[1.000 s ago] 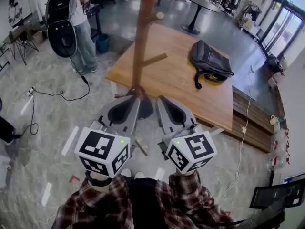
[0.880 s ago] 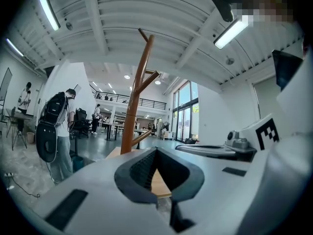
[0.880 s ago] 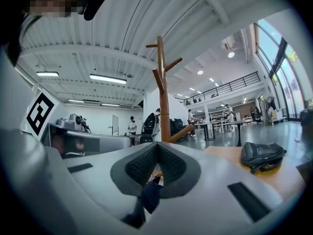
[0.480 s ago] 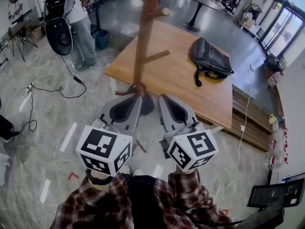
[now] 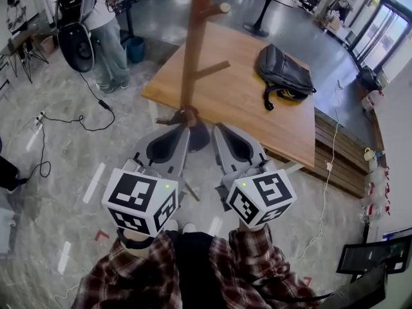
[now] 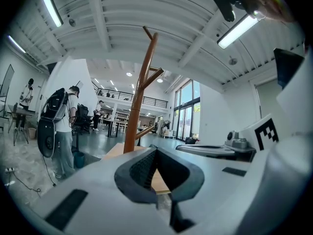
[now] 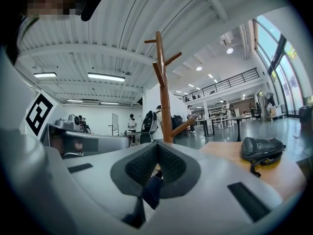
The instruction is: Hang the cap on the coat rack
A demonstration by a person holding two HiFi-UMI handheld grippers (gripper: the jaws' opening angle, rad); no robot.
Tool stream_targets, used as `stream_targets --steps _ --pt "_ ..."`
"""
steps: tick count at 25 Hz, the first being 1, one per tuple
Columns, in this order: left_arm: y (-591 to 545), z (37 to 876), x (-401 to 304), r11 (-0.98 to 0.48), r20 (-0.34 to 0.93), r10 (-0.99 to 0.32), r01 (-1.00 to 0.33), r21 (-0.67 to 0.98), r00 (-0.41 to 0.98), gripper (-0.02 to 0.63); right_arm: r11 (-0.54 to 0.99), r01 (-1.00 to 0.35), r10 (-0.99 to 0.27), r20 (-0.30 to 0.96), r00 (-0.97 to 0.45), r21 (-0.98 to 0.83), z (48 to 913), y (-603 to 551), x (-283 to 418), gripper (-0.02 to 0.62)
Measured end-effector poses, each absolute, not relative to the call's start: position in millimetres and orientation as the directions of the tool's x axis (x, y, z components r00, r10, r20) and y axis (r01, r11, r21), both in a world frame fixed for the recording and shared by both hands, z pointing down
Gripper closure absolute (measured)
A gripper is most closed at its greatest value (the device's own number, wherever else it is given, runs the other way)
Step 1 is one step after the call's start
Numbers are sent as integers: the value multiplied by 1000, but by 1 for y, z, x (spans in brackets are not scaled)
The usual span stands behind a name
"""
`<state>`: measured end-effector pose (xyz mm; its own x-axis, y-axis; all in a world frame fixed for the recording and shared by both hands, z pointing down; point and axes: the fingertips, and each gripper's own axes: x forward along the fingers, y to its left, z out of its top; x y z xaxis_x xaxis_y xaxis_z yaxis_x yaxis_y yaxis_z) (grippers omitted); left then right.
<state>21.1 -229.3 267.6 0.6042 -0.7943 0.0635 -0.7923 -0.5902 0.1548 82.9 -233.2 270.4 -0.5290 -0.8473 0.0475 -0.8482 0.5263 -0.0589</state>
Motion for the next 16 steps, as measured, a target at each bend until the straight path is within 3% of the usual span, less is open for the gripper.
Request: stream_targets --steps 16 --pt "-228 269 14 -578 78 -803 -803 146 591 595 544 -837 -836 56 -546 -55 272 -233 73 584"
